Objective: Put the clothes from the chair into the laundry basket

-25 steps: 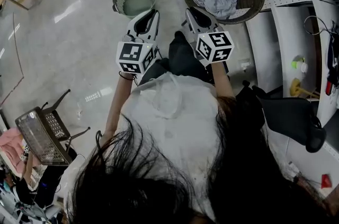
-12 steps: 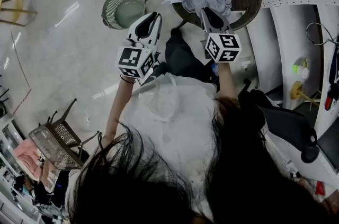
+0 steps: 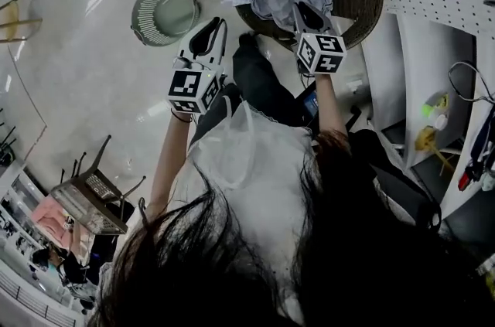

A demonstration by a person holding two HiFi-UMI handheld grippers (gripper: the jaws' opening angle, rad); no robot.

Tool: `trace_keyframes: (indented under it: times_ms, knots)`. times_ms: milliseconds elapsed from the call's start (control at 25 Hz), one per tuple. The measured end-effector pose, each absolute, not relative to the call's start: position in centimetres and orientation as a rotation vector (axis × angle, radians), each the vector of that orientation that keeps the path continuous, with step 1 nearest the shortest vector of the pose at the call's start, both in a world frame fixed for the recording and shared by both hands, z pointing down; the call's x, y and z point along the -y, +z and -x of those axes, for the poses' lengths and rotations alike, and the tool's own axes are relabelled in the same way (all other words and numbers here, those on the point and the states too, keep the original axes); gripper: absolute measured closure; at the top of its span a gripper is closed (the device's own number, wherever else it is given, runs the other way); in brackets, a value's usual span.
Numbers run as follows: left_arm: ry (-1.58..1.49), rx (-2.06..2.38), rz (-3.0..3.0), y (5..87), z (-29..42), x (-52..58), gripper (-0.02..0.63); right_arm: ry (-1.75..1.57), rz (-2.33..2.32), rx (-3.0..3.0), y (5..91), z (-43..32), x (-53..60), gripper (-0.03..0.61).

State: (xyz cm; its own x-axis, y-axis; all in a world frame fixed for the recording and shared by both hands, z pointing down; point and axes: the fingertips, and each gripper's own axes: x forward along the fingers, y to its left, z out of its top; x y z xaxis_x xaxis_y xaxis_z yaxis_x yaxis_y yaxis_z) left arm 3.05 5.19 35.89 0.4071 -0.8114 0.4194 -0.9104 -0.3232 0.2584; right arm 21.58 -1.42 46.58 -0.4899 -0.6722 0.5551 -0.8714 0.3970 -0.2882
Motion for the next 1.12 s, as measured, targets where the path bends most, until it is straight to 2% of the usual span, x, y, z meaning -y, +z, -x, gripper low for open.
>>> trace_keyframes:
  times_ms: [400, 440, 520, 800, 1120]
  knots:
    - [0.363, 1.424, -2.159, 42.0, -5.7, 2.3, 0.571, 0.835, -1.034, 2.115, 60.1, -23.7, 3.8, 0.518]
    - [0.372, 1.412, -2.154, 42.7, -6.1, 2.9, 0.571, 0.837, -1.007, 2.097, 61.6, -23.9, 3.9, 0.507]
    - [0.397, 1.381, -2.156, 44.2, -7.0, 3.9, 0.571, 0.862, -0.961, 2.073, 64.3, -24.3, 4.0, 0.374]
    - [0.503, 1.268, -2.164, 49.7, -9.6, 6.0, 0.571, 0.943, -0.925, 1.929, 73.3, -25.8, 5.2, 0.304]
    - [0.581, 1.226, -2.098, 55.0, -9.4, 6.2, 0.571, 0.808, -0.809, 1.758, 83.3, -27.4, 5.7, 0.272]
